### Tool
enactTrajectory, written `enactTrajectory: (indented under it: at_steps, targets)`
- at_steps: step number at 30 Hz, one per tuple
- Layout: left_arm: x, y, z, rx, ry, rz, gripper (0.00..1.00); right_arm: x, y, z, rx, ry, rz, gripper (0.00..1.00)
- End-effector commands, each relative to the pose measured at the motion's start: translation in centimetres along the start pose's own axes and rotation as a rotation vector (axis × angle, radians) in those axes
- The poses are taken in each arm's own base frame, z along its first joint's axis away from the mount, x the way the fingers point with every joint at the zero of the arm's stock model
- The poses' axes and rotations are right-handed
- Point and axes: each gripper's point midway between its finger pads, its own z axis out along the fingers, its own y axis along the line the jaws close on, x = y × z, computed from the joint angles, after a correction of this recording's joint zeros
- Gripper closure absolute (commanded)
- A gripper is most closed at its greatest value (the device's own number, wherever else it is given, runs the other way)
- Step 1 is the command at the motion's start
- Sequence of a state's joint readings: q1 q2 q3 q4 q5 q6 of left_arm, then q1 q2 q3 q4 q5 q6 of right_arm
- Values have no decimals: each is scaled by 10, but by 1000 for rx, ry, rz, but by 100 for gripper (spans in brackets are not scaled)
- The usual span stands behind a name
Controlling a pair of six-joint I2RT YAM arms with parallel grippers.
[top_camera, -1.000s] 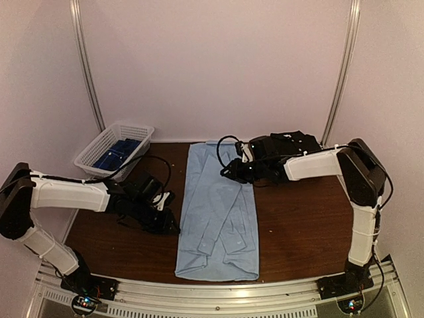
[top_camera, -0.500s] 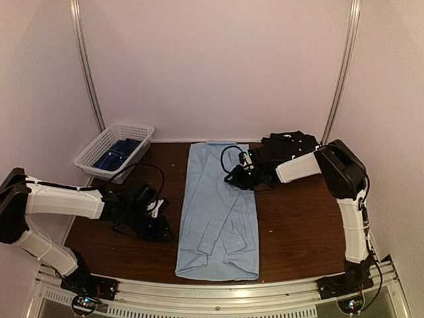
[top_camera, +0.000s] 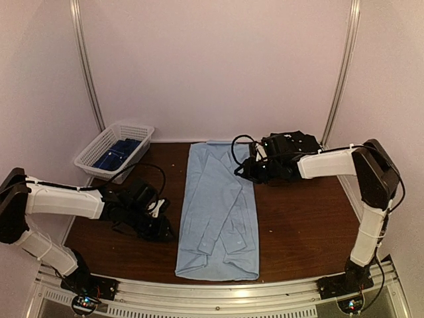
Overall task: Fold and stack the long sleeve shirts
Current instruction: Smooth out the rectangle-folded shirt at the center of the board, then pick up the rectangle-folded shirt from the center of the board.
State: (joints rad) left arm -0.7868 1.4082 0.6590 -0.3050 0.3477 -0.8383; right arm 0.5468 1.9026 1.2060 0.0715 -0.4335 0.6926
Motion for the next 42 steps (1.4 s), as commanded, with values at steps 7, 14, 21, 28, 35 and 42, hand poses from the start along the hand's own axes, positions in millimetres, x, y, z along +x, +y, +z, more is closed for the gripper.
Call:
enactTrajectory:
  at_steps: [7,14,21,28,35,42]
  targets:
    - [7,-7,1,60,23,22,65,81,1,-65,8,92,-26,61]
    - [14,-6,4,70,45,24,63,146,-4,-91,32,195,-27,58]
    - [16,-5,6,69,43,22,62,182,-2,-111,6,237,15,55]
    - [17,-3,8,63,49,20,62,213,-10,-121,-2,298,45,53]
    - [20,-1,10,54,57,20,61,238,-18,-125,8,362,60,50]
    - [21,-2,15,60,64,21,61,247,-14,-122,-29,364,89,49]
